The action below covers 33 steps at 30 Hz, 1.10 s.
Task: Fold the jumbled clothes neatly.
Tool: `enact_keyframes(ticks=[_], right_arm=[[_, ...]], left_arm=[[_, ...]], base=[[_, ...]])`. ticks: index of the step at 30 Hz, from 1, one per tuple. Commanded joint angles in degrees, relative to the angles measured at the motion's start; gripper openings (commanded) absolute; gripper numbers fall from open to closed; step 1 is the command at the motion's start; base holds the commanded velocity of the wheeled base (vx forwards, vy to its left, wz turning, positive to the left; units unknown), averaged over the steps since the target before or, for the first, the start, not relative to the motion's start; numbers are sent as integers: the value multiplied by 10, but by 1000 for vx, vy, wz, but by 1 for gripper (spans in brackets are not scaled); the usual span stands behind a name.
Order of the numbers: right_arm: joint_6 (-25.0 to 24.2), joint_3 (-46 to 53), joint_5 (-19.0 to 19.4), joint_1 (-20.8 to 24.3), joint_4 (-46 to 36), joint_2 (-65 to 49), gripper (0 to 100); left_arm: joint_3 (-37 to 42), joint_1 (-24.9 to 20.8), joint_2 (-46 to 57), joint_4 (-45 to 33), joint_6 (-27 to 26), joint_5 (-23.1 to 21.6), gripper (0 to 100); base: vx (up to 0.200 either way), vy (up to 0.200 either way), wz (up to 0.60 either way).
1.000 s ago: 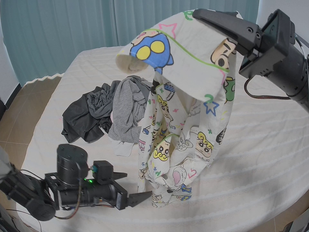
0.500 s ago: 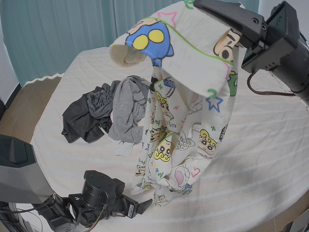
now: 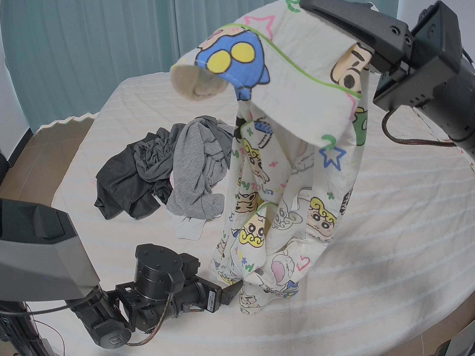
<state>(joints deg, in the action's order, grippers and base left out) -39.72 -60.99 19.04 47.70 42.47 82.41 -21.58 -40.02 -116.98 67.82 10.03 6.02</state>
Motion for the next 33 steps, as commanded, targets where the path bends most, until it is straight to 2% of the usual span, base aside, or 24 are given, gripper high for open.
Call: enact_keyframes(ticks=[1, 4, 5, 7, 10, 11, 14, 21, 25, 33], right_arm=[[0, 0, 0, 0, -5, -3, 0], [0, 0, 0, 0, -12, -4, 0], [0, -1, 0, 0, -12, -4, 0], [0, -2, 0, 0, -12, -4, 0], [0, -3, 0, 0, -13, -3, 0], [0, -4, 0, 0, -13, -2, 0], [0, -7, 1, 0, -14, -1, 0], [0, -13, 1, 0, -35, -1, 0], [0, -14, 1, 0, -35, -3, 0], [0, -14, 1, 1, -35, -3, 0]], left_arm=[[0, 64, -20, 19, -56, -63, 100], [1, 109, -15, 25, -91, -167, 100], [0, 119, -14, 27, -92, -189, 100], [-7, 130, -11, 34, -92, -223, 100], [-8, 137, -11, 40, -93, -246, 100], [-10, 148, -14, 50, -98, -291, 100], [-13, 170, -15, 55, -127, -348, 100], [-17, 180, -32, 55, -157, -376, 100], [-28, 182, -52, 55, -179, -373, 100], [-57, 166, -69, 57, -178, -370, 100]], base=[[0, 0, 0], [0, 0, 0], [0, 0, 0], [0, 0, 0], [0, 0, 0], [0, 0, 0], [0, 0, 0], [0, 0, 0], [0, 0, 0], [0, 0, 0]])
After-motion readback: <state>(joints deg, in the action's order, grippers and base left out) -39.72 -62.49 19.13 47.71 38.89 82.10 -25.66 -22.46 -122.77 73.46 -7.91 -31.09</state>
